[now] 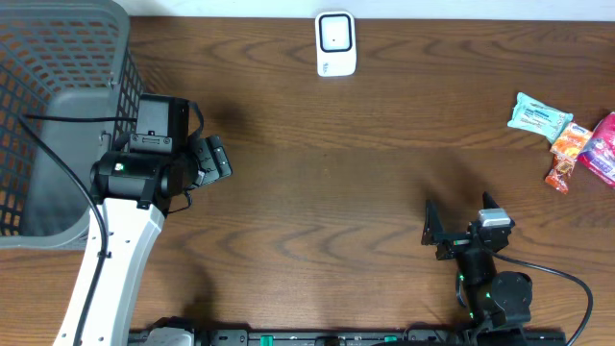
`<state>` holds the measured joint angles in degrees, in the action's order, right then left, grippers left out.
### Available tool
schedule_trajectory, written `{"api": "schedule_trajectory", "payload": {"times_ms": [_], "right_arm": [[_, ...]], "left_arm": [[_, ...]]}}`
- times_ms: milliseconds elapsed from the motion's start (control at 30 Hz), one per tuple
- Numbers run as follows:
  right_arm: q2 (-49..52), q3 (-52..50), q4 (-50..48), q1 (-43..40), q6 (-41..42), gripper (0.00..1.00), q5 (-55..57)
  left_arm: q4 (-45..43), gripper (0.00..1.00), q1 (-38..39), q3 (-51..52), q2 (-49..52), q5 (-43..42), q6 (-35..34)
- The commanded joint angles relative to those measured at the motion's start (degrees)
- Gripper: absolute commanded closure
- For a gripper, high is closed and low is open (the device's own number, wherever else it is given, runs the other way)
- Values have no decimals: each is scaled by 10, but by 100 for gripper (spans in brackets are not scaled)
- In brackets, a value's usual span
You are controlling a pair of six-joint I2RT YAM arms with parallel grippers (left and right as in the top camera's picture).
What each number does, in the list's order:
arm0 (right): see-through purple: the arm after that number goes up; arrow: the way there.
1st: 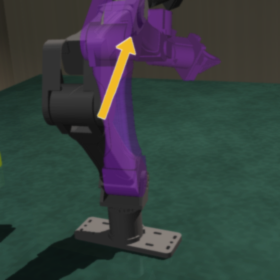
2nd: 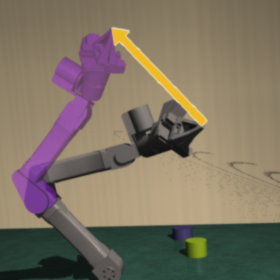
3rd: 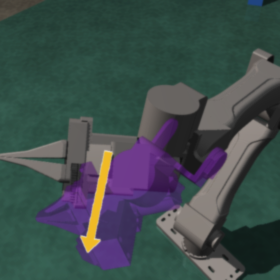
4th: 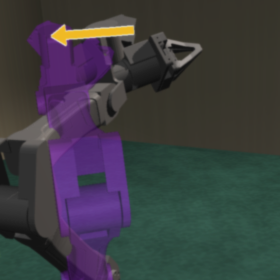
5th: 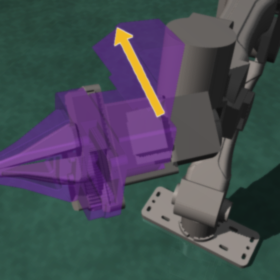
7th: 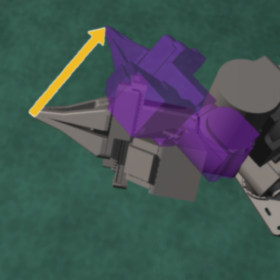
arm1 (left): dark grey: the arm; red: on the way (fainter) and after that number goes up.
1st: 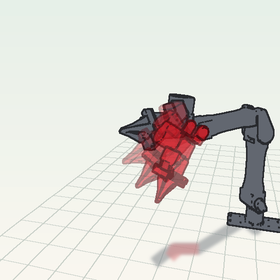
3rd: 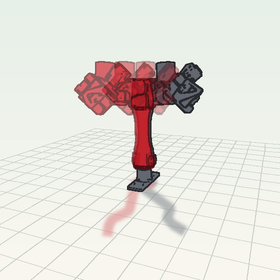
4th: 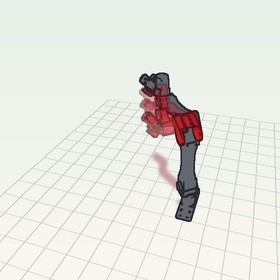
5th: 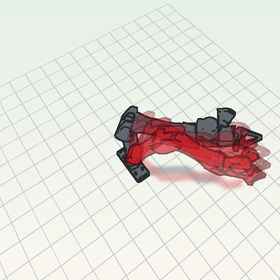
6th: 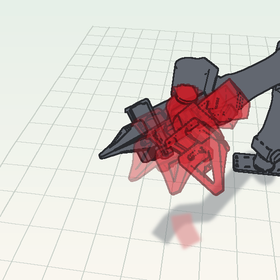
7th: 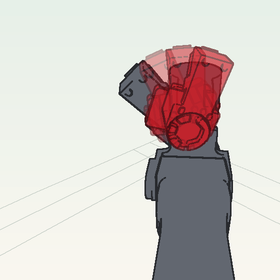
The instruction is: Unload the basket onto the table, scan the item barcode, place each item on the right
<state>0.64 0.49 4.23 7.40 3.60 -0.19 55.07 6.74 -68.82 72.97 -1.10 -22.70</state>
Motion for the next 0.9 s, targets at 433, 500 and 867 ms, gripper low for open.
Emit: {"api": "schedule_trajectory", "payload": {"times_ms": [433, 500, 867], "right_arm": [[-4, -2, 1, 2, -5, 1, -1], [-4, -2, 1, 1, -5, 1, -1], [-4, -2, 1, 1, -5, 1, -1]], "left_arm": [[-1, 11, -3, 1, -3, 7, -1], [-1, 11, -3, 1, -3, 7, -1], [-1, 11, -3, 1, -3, 7, -1]]}}
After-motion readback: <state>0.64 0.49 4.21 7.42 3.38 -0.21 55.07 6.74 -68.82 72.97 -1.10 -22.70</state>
